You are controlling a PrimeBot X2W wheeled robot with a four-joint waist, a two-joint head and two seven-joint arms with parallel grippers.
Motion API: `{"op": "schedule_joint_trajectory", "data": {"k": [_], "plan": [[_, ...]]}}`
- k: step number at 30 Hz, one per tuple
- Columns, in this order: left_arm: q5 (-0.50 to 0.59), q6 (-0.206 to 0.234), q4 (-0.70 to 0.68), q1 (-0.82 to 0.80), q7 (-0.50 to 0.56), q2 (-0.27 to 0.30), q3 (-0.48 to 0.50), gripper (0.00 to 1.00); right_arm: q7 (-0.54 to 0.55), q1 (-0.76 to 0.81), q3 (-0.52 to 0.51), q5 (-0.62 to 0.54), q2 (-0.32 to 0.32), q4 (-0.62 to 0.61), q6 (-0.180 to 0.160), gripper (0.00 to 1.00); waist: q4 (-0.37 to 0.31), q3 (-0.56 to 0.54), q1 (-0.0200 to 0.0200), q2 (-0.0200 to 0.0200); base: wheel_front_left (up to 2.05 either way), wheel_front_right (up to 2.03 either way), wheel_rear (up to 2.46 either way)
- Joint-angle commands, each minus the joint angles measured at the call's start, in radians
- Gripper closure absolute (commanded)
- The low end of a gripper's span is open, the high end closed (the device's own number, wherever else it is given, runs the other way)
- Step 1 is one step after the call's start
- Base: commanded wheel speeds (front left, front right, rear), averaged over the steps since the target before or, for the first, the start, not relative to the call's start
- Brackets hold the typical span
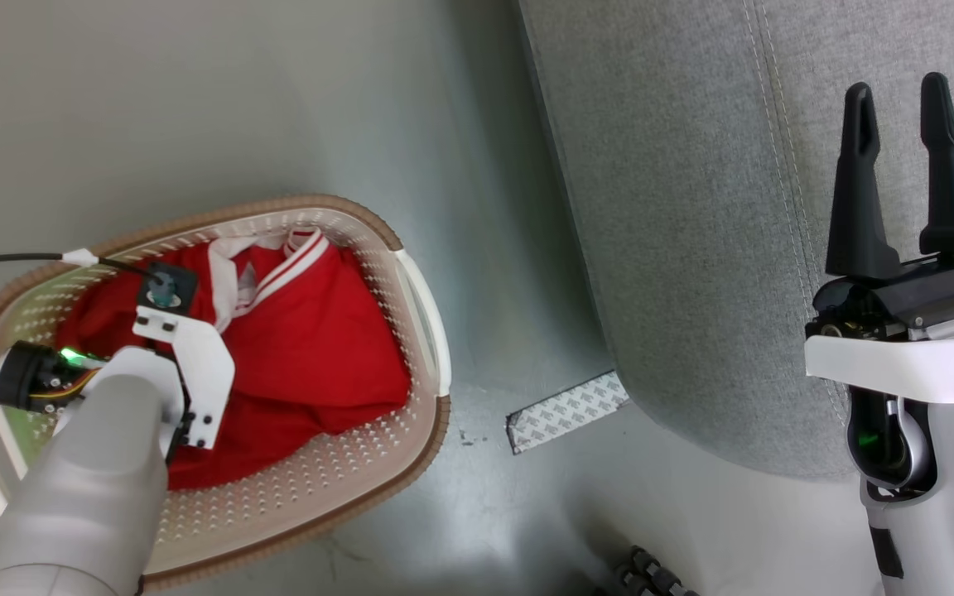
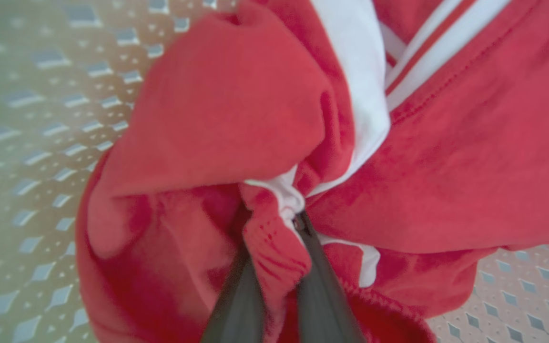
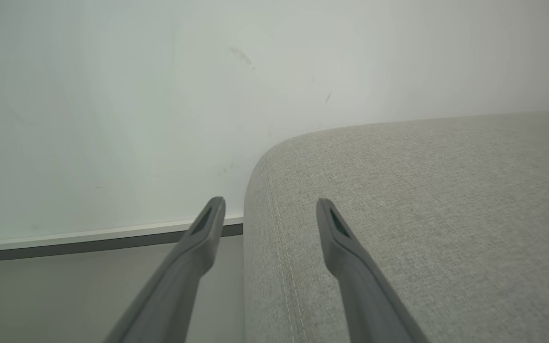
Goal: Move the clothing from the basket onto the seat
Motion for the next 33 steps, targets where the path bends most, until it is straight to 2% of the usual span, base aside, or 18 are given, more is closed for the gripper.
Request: {"op": "schedule_joint_trajectory", "data": {"k": [1,13,23,33], "plan": [[-0.010,-0.004,0.002,0.003,-0.003,0.006,0.000,1.00,-0.002,-0.013,0.001,0.009,0.002,0.003,-0.002,0.00,0.004,-0.005,0.0000,0.0000,0.00,0.00,0.00],[-0.041,-0.020,0.006,0.037,-0.083,-0.045,-0.014,1.00,-0.002,-0.004,0.004,-0.029,0.001,0.032,-0.002,0.00,0.057,-0.101,0.0000,0.0000,0.00,0.00,0.00],[-0.093,-0.066,0.008,0.105,-0.200,-0.130,-0.016,1.00,-0.002,0.041,-0.001,-0.082,0.000,0.088,-0.002,0.00,0.141,-0.279,0.0000,0.0000,0.00,0.00,0.00],[-0.132,-0.103,0.009,0.179,-0.312,-0.180,-0.036,1.00,-0.002,0.092,0.017,-0.115,-0.010,0.155,-0.002,0.00,0.225,-0.459,0.0000,0.0000,0.00,0.00,0.00]]}}
